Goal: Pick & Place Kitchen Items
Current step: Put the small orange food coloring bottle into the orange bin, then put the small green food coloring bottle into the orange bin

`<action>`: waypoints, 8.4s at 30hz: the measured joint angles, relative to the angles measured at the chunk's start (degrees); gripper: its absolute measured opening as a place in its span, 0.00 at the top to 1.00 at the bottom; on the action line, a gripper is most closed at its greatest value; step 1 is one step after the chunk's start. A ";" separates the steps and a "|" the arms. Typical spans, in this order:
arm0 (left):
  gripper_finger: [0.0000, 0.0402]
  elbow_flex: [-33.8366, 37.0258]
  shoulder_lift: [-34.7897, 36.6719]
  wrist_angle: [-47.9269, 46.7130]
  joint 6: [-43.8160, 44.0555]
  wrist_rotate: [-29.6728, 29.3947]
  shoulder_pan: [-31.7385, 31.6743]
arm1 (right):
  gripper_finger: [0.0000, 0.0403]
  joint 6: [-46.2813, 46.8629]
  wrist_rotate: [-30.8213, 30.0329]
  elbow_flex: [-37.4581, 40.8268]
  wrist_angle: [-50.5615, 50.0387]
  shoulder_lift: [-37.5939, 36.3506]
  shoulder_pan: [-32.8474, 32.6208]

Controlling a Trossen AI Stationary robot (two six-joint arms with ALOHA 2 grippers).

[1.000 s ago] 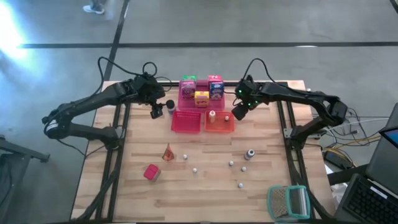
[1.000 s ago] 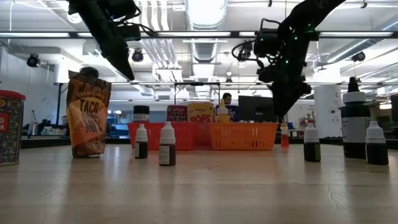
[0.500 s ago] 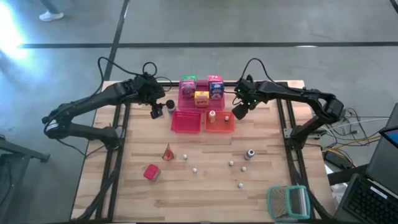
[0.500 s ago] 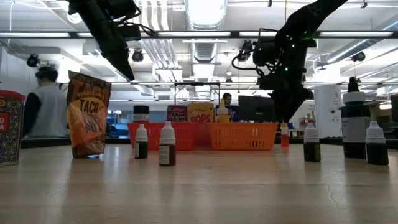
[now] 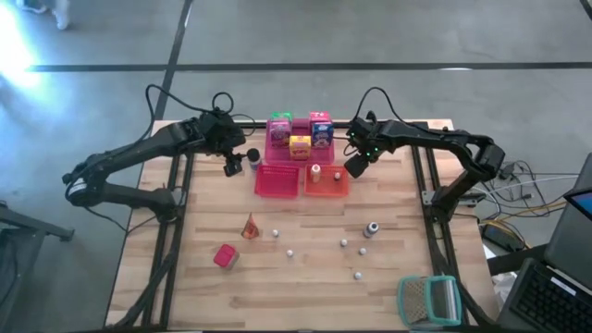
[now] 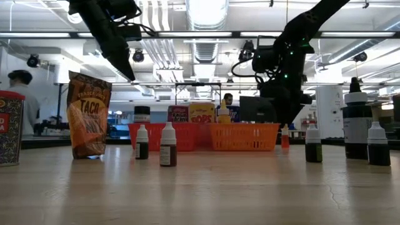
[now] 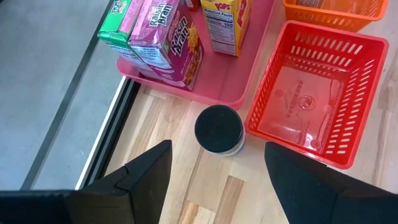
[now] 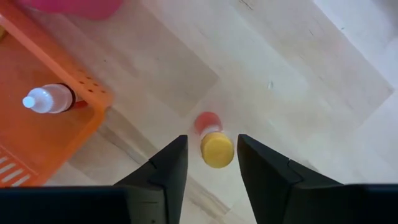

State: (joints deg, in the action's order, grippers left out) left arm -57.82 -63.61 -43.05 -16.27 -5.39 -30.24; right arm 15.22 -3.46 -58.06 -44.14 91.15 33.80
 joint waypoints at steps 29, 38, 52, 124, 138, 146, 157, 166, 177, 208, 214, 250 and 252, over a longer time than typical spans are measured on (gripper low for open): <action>0.35 -0.02 0.00 -0.02 0.00 0.00 0.00 | 0.85 -0.40 0.46 0.00 -0.41 -0.02 0.00; 0.35 -0.01 0.00 0.00 0.00 0.00 0.02 | 0.81 -1.03 0.48 0.00 -0.39 -0.02 0.00; 0.35 -0.02 0.00 -0.02 0.00 0.00 0.00 | 0.83 -7.52 0.68 -1.21 -3.09 -2.16 -0.23; 0.35 -0.02 0.00 -0.02 0.00 0.00 0.02 | 0.84 -9.88 2.16 -17.11 2.63 13.05 -15.60; 0.35 -0.02 0.00 -0.02 0.00 0.00 0.01 | 0.84 -9.83 2.08 -15.93 4.66 13.05 -15.18; 0.35 -0.02 0.00 -0.02 0.00 0.00 0.02 | 0.84 -9.81 2.12 -15.35 5.44 12.99 -15.15; 0.35 0.00 0.00 0.00 0.00 0.00 0.00 | 0.79 -9.29 2.10 -14.08 5.82 12.96 -15.13; 0.35 -0.02 0.00 -0.01 0.00 0.00 0.01 | 0.68 -9.22 1.97 -14.14 6.84 12.96 -15.11; 0.35 -0.02 0.00 -0.02 0.00 0.00 0.02 | 0.58 -9.52 2.01 -16.64 2.50 12.88 -15.13; 0.35 -0.02 -0.01 -0.01 0.00 0.00 0.01 | 0.79 -5.91 1.90 -32.57 -20.24 8.67 -24.50; 0.35 -0.02 0.00 -0.02 0.00 0.00 0.00 | 0.86 0.45 1.73 -31.99 -21.81 5.73 -29.54; 0.35 -0.02 0.00 0.00 0.00 0.00 0.02 | 0.67 43.68 -1.75 -17.38 -18.00 3.45 -55.47; 0.35 -0.01 -0.01 -0.02 0.00 0.00 0.02 | 0.65 42.55 -0.91 -16.20 -14.99 3.47 -55.40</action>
State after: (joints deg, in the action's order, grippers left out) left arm -57.83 -63.62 -43.06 -16.27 -5.39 -30.22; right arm 57.77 -4.37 -74.26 -59.13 94.62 -21.60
